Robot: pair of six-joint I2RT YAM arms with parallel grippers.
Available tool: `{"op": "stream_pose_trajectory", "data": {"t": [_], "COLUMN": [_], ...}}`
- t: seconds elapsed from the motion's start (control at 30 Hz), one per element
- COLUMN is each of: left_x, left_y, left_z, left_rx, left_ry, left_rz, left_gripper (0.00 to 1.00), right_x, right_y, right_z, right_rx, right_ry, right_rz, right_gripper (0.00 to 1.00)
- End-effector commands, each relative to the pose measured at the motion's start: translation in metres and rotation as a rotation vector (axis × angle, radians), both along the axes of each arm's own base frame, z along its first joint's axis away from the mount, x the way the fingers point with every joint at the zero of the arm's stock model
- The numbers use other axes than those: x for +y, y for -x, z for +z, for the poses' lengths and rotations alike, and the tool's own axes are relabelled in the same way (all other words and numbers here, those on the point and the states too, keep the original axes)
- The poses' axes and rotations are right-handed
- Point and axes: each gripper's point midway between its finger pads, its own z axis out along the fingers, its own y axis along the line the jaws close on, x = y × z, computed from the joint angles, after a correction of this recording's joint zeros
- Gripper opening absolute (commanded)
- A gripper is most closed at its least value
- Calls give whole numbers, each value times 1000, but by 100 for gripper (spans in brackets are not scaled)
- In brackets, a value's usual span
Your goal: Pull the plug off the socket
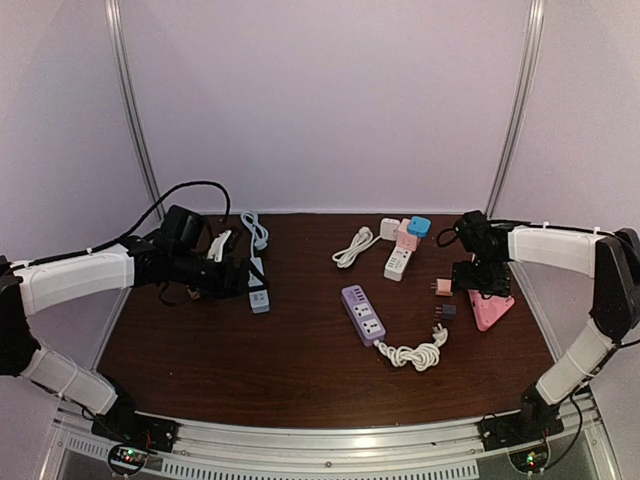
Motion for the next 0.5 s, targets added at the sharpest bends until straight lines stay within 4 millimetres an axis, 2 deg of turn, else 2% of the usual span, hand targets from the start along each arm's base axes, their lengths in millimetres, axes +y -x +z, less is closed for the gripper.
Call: {"op": "stream_pose_trajectory", "data": {"t": [0.0,0.23,0.37,0.47], "left_x": [-3,-3,-1,1], "left_y": [-5,-6,-3,-2], "left_z": [1,8,8,8], "left_rx": [-13,-25,-25,-25], "left_ry": [0,11,11,5], "left_rz": [0,7,12,15], "left_gripper": [90,90,90,90], "right_x": [-7,-42,-54,-62], "right_y": [-16,-64,-88,-93], "right_z": [23,26,17,4], "right_rx": [-76,-122,-107,-74], "right_ry": [-2,-41,-42,-35], "right_rz": [-11,-79,-96,-105], "right_gripper": [96,95,94,94]}}
